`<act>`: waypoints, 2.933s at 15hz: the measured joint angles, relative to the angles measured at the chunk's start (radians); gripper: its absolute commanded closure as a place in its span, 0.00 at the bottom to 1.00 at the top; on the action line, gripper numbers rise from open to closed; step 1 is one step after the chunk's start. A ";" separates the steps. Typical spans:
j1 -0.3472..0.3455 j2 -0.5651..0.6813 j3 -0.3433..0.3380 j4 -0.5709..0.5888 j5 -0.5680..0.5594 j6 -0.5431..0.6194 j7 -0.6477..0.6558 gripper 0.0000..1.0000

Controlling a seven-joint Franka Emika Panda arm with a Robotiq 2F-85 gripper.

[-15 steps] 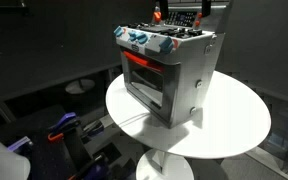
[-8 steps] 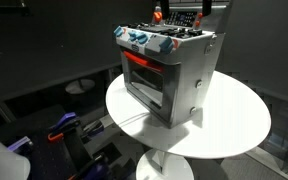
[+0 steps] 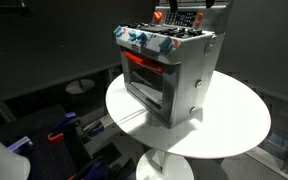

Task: Press the top right orange button on the stove

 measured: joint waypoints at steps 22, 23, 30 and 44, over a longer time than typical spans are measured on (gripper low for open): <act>0.033 0.459 0.072 0.407 0.000 0.118 0.212 0.00; 0.035 0.473 0.072 0.422 0.000 0.118 0.214 0.00; 0.043 0.544 0.071 0.503 0.000 0.122 0.217 0.00; 0.045 0.524 0.067 0.524 0.029 0.039 0.194 0.00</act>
